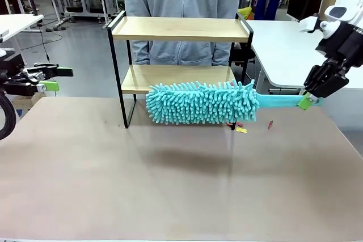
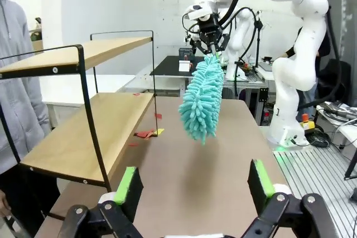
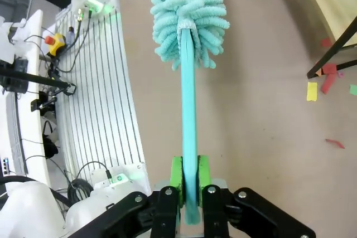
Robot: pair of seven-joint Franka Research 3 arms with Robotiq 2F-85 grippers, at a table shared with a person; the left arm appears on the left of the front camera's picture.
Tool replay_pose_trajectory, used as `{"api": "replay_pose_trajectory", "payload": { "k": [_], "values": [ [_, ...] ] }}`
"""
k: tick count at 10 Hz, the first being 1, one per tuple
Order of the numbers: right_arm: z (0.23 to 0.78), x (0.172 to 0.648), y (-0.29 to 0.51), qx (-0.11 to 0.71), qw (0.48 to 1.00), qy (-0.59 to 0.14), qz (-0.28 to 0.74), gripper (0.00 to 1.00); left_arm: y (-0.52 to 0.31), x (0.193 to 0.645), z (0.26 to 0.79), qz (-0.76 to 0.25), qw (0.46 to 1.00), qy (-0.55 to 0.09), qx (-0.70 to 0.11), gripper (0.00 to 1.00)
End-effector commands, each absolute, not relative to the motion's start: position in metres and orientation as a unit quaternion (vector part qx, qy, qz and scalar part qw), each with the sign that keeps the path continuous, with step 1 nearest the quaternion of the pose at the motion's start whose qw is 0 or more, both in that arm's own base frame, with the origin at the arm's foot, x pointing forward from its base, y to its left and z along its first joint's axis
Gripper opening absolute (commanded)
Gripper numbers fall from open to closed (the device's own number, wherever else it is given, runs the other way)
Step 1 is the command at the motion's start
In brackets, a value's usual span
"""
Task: Clean the shelf.
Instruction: Hand the Duster back to the human.
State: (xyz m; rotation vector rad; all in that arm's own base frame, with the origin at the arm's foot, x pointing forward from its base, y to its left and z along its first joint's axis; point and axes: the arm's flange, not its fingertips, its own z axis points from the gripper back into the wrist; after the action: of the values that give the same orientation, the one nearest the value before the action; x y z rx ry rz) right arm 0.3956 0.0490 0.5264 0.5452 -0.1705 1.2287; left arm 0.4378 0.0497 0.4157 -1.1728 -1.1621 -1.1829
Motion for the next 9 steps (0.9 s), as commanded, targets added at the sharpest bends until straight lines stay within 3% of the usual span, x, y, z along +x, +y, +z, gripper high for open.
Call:
{"api": "replay_pose_trajectory", "payload": {
  "k": [1, 4, 7, 9],
  "values": [
    [0.52, 0.413, 0.048, 0.278, 0.752, -0.125, 0.585, 0.14, 0.016, 0.438, 0.4, -0.523, 0.554, -0.453, -0.463, 1.0],
    [0.517, 0.435, 0.042, 0.28, 0.715, -0.203, 0.608, 0.14, -0.017, 0.414, 0.396, -0.515, 0.542, -0.463, -0.476, 1.0],
    [0.509, 0.45, 0.042, 0.251, 0.684, -0.221, 0.648, 0.14, -0.05, 0.394, 0.392, -0.521, 0.514, -0.475, -0.489, 1.0],
    [0.505, 0.457, 0.042, 0.224, 0.69, -0.211, 0.655, 0.14, -0.039, 0.402, 0.389, -0.521, 0.527, -0.455, -0.493, 1.0]
  ]
}}
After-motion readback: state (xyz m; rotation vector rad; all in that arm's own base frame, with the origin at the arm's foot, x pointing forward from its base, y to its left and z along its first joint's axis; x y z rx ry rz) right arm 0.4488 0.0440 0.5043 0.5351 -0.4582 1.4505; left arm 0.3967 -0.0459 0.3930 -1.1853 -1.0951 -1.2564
